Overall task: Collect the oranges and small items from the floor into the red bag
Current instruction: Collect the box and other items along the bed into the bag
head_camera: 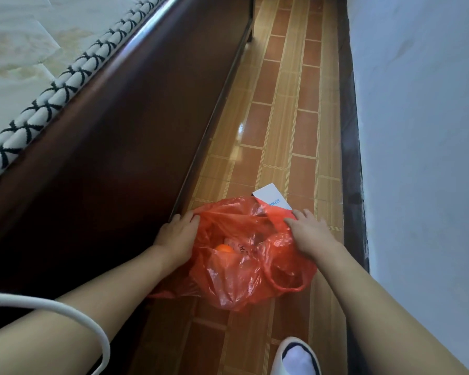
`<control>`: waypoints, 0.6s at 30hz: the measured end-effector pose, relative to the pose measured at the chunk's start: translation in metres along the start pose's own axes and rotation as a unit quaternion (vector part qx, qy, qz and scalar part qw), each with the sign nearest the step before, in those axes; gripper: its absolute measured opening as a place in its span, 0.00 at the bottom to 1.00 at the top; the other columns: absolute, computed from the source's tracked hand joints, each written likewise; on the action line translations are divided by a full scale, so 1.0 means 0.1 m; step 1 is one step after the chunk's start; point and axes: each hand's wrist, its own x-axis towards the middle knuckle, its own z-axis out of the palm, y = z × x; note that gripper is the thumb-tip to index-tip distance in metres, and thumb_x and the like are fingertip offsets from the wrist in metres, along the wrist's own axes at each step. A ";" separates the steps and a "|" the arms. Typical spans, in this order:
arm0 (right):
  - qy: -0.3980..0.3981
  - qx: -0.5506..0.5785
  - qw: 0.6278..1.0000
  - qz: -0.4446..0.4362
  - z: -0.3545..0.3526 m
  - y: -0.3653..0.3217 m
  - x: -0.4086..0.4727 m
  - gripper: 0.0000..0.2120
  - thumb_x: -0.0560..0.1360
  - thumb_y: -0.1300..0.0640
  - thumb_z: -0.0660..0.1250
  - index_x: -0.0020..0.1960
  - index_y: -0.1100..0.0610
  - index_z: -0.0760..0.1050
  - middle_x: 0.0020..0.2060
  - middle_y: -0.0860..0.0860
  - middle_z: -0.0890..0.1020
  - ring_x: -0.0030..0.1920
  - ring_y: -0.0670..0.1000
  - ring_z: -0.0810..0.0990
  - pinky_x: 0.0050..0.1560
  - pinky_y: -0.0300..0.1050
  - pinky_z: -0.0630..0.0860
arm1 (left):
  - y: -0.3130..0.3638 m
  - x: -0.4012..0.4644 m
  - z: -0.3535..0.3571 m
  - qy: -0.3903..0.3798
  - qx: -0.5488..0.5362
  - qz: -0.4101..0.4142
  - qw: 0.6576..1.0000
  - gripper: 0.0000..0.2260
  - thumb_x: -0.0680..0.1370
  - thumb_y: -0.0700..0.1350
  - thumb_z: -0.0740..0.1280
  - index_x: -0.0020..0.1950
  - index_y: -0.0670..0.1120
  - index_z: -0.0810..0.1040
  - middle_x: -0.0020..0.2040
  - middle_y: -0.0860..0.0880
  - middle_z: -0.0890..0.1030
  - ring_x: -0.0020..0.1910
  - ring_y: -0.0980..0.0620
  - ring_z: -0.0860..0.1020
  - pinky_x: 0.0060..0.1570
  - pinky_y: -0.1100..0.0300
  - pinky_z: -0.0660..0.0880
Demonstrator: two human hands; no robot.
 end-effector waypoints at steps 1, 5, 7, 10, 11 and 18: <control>0.052 0.001 0.999 -0.009 -0.08 -0.11 -0.01 0.25 0.81 0.60 0.57 0.77 0.50 0.66 0.79 0.53 0.63 0.79 0.59 0.59 0.75 0.64 0.61 | 0.03 0.00 -0.01 0.005 -0.025 -0.013 1.000 0.25 0.77 0.41 0.65 0.74 0.48 0.67 0.70 0.49 0.69 0.63 0.44 0.72 0.60 0.48 0.76; 0.215 0.135 0.952 -0.170 -0.24 -0.81 -0.08 0.31 0.74 0.49 0.64 0.77 0.49 0.67 0.77 0.50 0.68 0.78 0.54 0.62 0.76 0.59 0.60 | 0.21 0.02 -0.06 0.014 -0.086 -0.038 0.995 0.24 0.74 0.47 0.62 0.71 0.48 0.70 0.69 0.49 0.71 0.64 0.43 0.71 0.60 0.45 0.74; 0.181 0.121 0.948 -0.234 -0.04 -1.05 -0.12 0.34 0.75 0.44 0.65 0.80 0.48 0.63 0.80 0.50 0.62 0.81 0.55 0.56 0.78 0.63 0.54 | 0.28 0.02 -0.05 0.022 -0.067 -0.049 0.996 0.25 0.76 0.53 0.63 0.72 0.47 0.68 0.71 0.49 0.69 0.66 0.43 0.71 0.59 0.46 0.72; 0.061 0.010 0.974 -0.217 0.40 -0.91 -0.08 0.40 0.78 0.44 0.68 0.83 0.50 0.53 0.84 0.53 0.51 0.83 0.58 0.46 0.79 0.67 0.47 | 0.30 0.02 0.01 0.010 -0.002 -0.053 0.999 0.34 0.77 0.58 0.69 0.78 0.47 0.61 0.77 0.49 0.62 0.71 0.43 0.68 0.64 0.45 0.71; 0.037 -0.003 0.980 -0.193 0.51 -0.79 -0.07 0.40 0.79 0.46 0.68 0.84 0.51 0.51 0.84 0.53 0.50 0.83 0.59 0.45 0.79 0.68 0.45 | 0.28 0.02 0.03 0.009 0.020 -0.054 0.998 0.37 0.77 0.58 0.70 0.79 0.47 0.58 0.80 0.48 0.59 0.73 0.43 0.67 0.66 0.45 0.71; 0.057 0.072 0.993 -0.075 0.51 -0.33 0.01 0.35 0.77 0.46 0.57 0.83 0.52 0.56 0.83 0.53 0.55 0.83 0.58 0.49 0.80 0.66 0.43 | 0.21 0.09 0.07 0.004 0.054 -0.104 0.993 0.42 0.76 0.51 0.74 0.82 0.47 0.52 0.83 0.45 0.48 0.76 0.41 0.63 0.71 0.42 0.68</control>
